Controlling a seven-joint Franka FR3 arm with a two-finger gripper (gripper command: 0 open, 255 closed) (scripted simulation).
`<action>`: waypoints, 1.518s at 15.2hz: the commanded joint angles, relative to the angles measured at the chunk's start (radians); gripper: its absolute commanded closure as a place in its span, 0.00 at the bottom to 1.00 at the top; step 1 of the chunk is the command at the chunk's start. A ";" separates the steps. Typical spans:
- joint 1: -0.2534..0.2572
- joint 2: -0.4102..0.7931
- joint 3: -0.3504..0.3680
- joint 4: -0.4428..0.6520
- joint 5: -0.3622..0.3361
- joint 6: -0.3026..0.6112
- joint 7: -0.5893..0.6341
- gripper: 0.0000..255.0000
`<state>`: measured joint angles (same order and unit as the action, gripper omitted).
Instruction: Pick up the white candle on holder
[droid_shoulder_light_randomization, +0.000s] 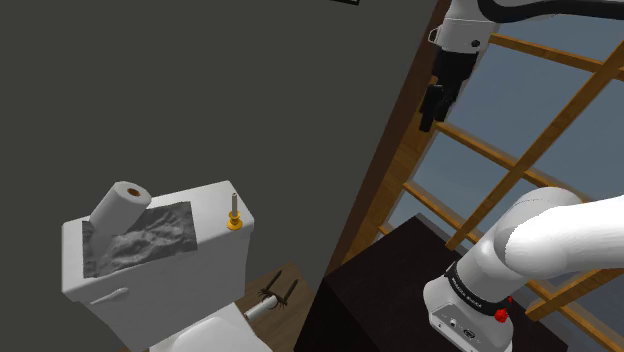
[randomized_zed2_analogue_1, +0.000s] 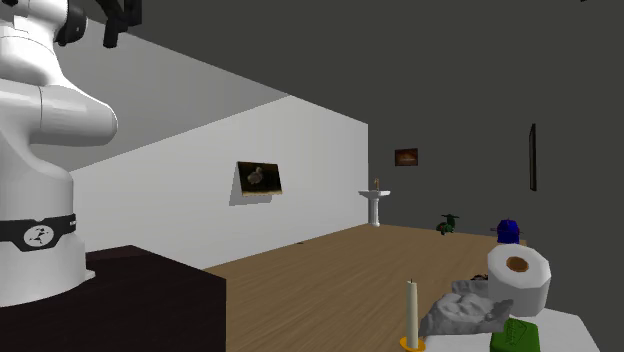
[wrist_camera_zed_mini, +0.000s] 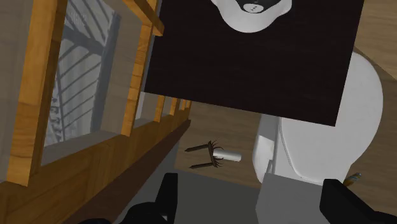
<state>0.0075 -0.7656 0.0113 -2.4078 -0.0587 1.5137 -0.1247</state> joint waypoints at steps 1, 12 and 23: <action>0.000 0.000 0.000 0.000 0.000 0.000 0.000 0.00; 0.053 0.302 0.132 0.011 0.096 0.282 0.169 0.00; 0.091 0.694 0.239 0.181 0.092 0.498 0.336 0.00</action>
<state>0.0946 -0.1247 0.2404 -2.2587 0.0406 1.9902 0.1918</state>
